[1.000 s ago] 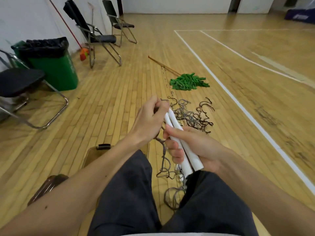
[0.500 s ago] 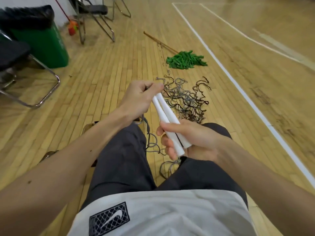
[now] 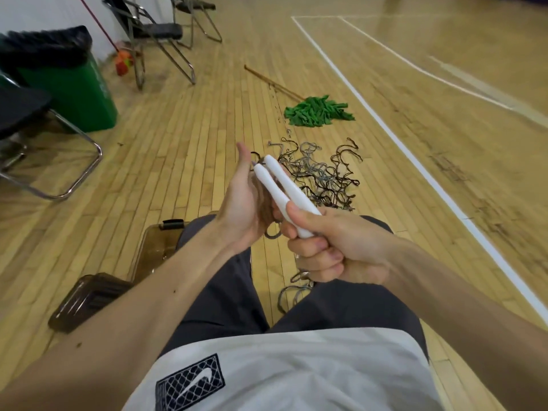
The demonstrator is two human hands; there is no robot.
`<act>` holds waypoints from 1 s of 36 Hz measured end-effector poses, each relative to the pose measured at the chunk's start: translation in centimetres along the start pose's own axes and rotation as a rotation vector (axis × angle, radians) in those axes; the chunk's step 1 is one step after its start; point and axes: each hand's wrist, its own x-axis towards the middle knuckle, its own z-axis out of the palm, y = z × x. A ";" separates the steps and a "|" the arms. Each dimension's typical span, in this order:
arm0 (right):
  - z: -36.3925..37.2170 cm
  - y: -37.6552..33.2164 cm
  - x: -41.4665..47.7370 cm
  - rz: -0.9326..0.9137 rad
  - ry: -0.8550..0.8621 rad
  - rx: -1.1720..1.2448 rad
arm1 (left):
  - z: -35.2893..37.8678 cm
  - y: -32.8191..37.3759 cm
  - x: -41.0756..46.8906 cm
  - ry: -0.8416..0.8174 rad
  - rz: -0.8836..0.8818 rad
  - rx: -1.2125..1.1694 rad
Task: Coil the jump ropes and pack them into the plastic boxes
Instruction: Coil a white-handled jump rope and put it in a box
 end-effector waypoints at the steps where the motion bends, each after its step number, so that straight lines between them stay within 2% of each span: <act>1: -0.2 0.0 0.0 -0.008 0.015 -0.012 | 0.1 -0.5 0.0 -0.021 -0.016 -0.003; 11: -1.5 0.1 -0.3 -0.061 0.123 -0.070 | 0.2 -2.9 -1.3 -0.075 -0.080 0.144; 21: -2.6 0.1 0.4 -0.101 0.310 -0.237 | -0.1 -3.6 -1.5 -0.001 -0.074 0.545; 23: -3.0 0.4 0.7 -0.109 0.351 -0.348 | -0.3 -3.7 -1.6 -0.037 -0.071 0.722; 27: -3.9 1.5 0.8 -0.115 0.408 -0.613 | -0.7 -3.1 -2.3 -0.132 0.022 1.293; 31: -4.7 2.1 0.5 -0.044 0.434 -0.817 | -1.1 -1.5 -2.7 -0.266 0.043 1.804; 33: -4.9 2.2 0.4 0.009 0.425 -0.923 | -1.0 -0.5 -2.8 -0.375 0.089 1.993; 36: -5.1 2.2 0.2 0.174 0.371 -0.991 | -0.7 1.2 -2.7 -0.491 0.269 2.118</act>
